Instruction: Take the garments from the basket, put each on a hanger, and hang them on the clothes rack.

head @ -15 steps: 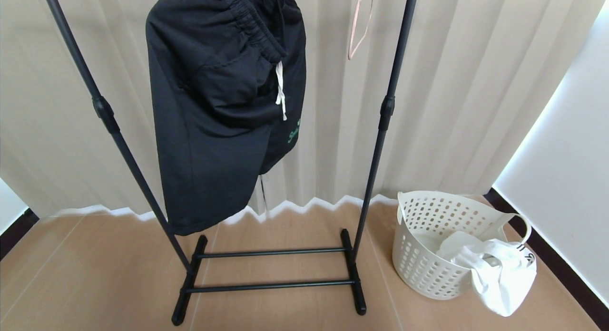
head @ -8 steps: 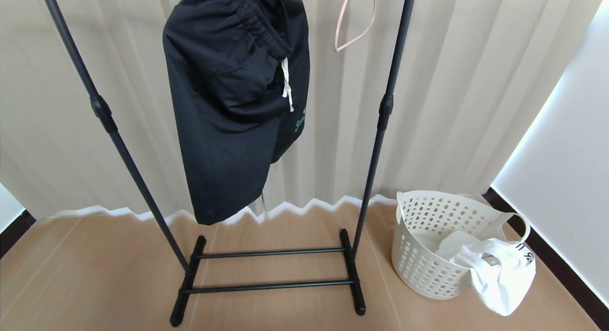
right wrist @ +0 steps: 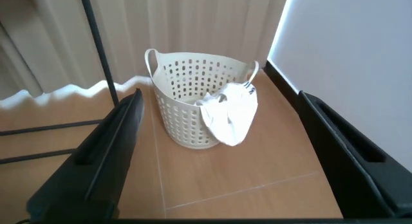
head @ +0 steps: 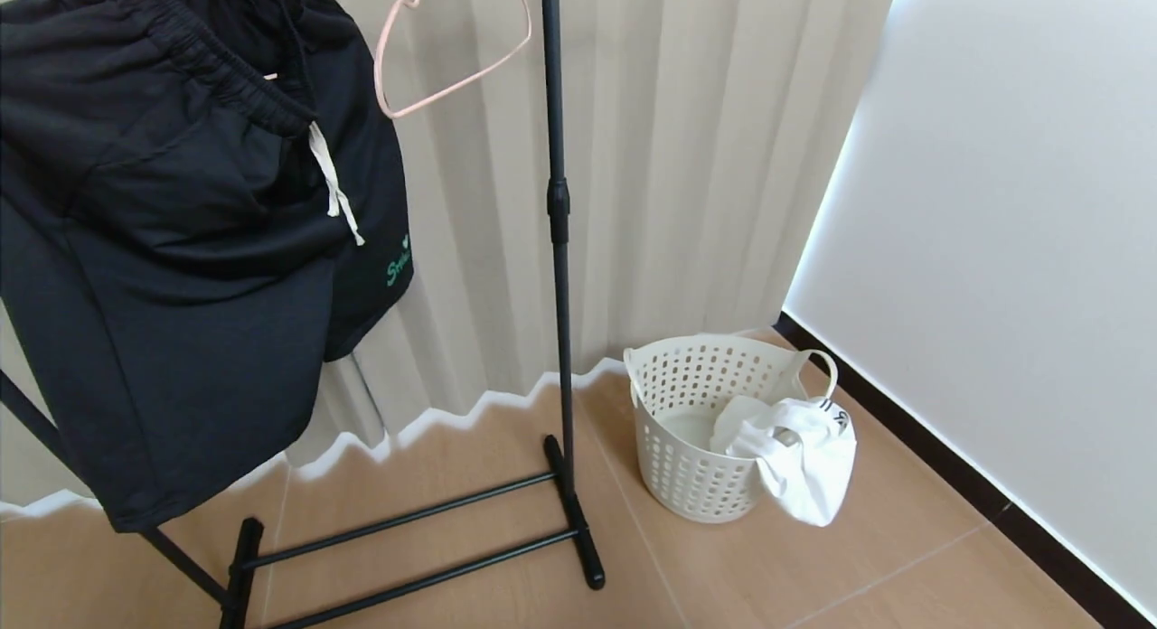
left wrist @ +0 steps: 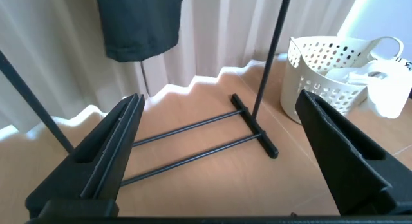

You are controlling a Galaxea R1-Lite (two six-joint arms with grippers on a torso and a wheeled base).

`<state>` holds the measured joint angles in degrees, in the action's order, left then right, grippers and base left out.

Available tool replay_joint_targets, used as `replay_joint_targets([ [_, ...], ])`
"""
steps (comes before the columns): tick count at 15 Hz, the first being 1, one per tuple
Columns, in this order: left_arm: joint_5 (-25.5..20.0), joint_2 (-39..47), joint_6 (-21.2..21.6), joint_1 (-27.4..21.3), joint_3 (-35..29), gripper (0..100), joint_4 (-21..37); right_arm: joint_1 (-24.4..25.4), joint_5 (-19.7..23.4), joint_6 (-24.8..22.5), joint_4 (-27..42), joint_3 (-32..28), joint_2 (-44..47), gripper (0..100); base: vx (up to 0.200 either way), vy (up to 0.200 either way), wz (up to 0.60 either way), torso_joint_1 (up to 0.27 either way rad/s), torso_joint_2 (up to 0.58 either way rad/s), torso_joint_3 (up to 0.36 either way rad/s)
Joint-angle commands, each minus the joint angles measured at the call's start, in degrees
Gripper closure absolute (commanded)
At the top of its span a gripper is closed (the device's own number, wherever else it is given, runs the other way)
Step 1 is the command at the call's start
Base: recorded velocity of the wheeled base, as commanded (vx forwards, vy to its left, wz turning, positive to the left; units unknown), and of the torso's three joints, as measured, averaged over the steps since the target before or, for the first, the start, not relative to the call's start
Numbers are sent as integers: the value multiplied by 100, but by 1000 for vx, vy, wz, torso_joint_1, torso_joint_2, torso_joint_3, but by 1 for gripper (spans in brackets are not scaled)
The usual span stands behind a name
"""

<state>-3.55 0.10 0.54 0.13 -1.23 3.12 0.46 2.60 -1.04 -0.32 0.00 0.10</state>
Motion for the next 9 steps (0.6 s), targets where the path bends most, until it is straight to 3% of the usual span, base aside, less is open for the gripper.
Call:
replay_joint_targets([
  [1, 3, 8, -1, -5, -9, 0, 4, -2, 4, -2, -3, 0, 8, 0, 0, -200, 0, -2, 7, 7],
  [9, 3, 8, -1, 4, -9, 0, 4, -2, 4, 7, -3, 0, 8, 0, 0, -200, 0, 4, 1, 5],
])
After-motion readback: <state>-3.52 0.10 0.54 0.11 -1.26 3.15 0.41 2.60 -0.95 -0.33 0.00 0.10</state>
